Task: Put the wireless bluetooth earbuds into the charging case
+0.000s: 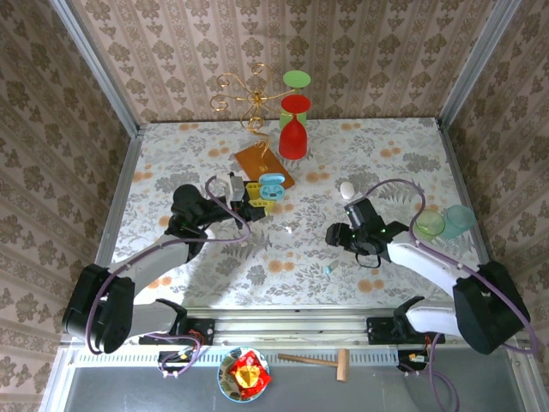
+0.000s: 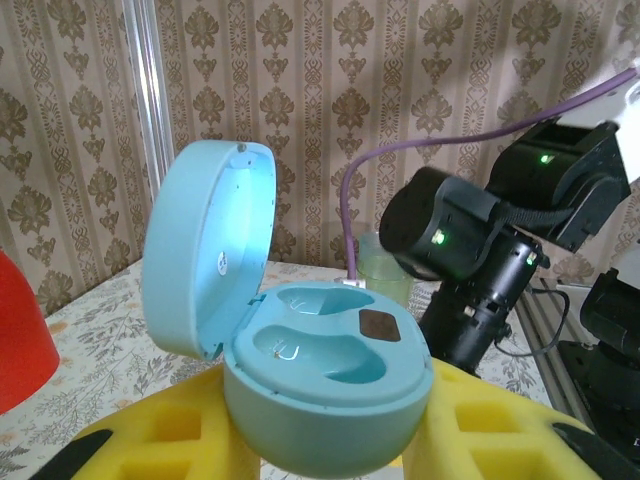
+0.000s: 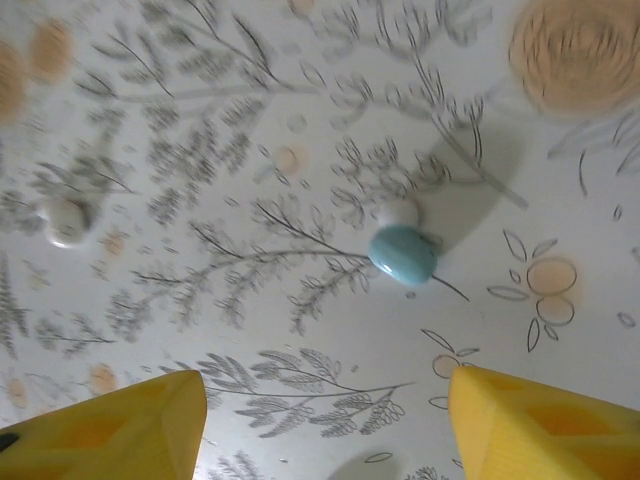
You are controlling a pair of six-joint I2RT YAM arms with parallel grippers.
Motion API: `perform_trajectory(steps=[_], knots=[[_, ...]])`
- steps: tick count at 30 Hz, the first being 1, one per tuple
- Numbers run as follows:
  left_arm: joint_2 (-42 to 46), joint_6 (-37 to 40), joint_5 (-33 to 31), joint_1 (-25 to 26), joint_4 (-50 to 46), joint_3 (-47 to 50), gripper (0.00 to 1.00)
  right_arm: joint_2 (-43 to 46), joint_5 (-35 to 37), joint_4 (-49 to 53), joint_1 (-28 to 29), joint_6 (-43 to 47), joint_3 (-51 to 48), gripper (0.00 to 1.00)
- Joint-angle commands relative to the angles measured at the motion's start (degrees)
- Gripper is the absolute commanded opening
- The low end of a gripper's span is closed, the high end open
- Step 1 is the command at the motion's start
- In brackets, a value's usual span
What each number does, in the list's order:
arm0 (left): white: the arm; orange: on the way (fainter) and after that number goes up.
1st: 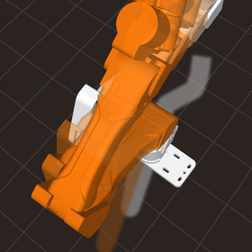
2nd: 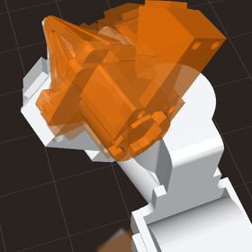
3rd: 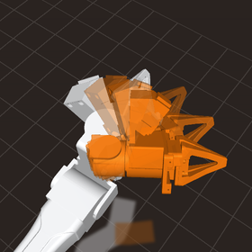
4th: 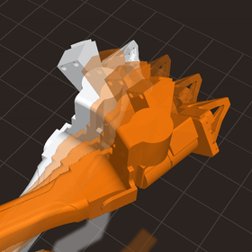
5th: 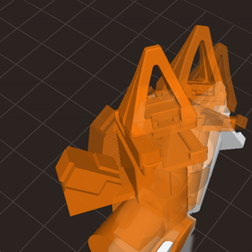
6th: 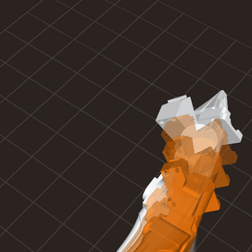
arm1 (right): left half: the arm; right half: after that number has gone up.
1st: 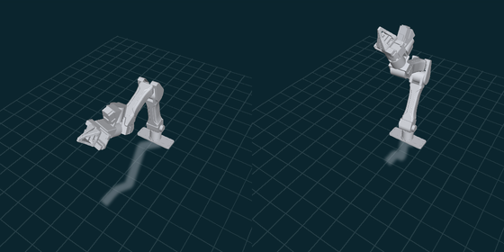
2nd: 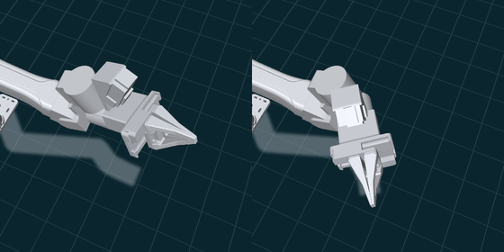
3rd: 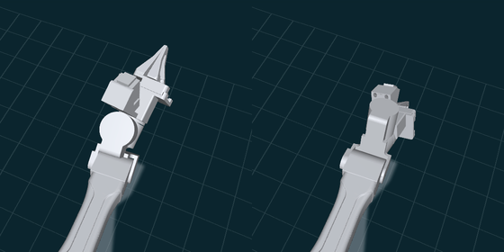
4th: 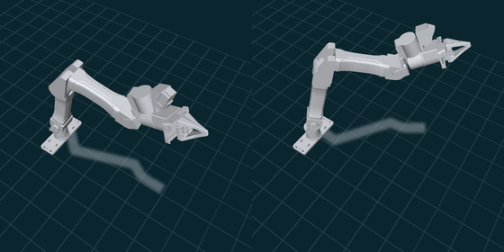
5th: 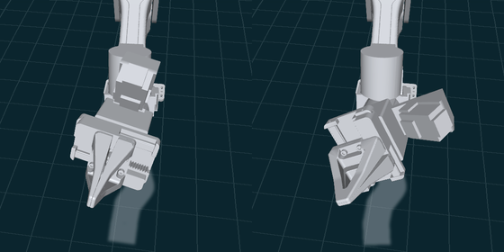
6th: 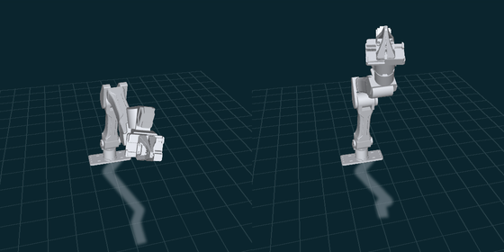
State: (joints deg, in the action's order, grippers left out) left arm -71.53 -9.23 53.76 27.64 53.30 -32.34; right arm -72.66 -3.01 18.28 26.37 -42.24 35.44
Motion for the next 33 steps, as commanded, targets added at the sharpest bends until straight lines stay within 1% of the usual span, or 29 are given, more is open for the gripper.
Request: perform_trajectory(steps=[1, 4, 8, 13, 20, 25, 28, 33], knots=[[-0.36, 1.54, 0.62, -0.41, 2.22, -1.46, 0.27, -3.32, 0.17, 0.39, -0.15, -1.06, 1.27, 0.65], [-0.41, 1.41, 0.86, -0.40, 2.11, -1.65, 0.27, -6.63, -1.00, 0.21, -1.02, -1.43, 3.07, 0.63], [-0.19, 2.00, 1.05, -0.44, 1.17, -1.76, 0.27, -10.48, -3.58, -3.93, -1.04, -4.65, 3.05, 0.59], [-0.19, 2.42, 0.96, -0.46, 0.80, -1.52, 0.27, -11.59, -1.26, -3.66, -1.14, -3.98, 4.51, 0.50], [0.07, 3.17, 0.92, -0.44, -0.30, -1.48, 0.27, -11.22, 2.39, -0.74, -1.40, -2.02, 7.01, 0.49], [0.23, 3.32, 0.90, -0.44, -0.48, -1.32, 0.28, -12.46, 2.17, -0.23, -3.23, 0.51, 7.72, 0.49], [0.16, 3.50, 1.01, -0.40, -0.48, -1.32, 0.27, -13.76, 0.74, -1.29, -4.52, 1.71, 8.19, 0.50], [-0.12, 3.34, 1.26, -0.47, -0.39, -1.50, 0.28, -15.59, 0.26, -2.81, -4.94, 2.93, 10.04, 0.48]])
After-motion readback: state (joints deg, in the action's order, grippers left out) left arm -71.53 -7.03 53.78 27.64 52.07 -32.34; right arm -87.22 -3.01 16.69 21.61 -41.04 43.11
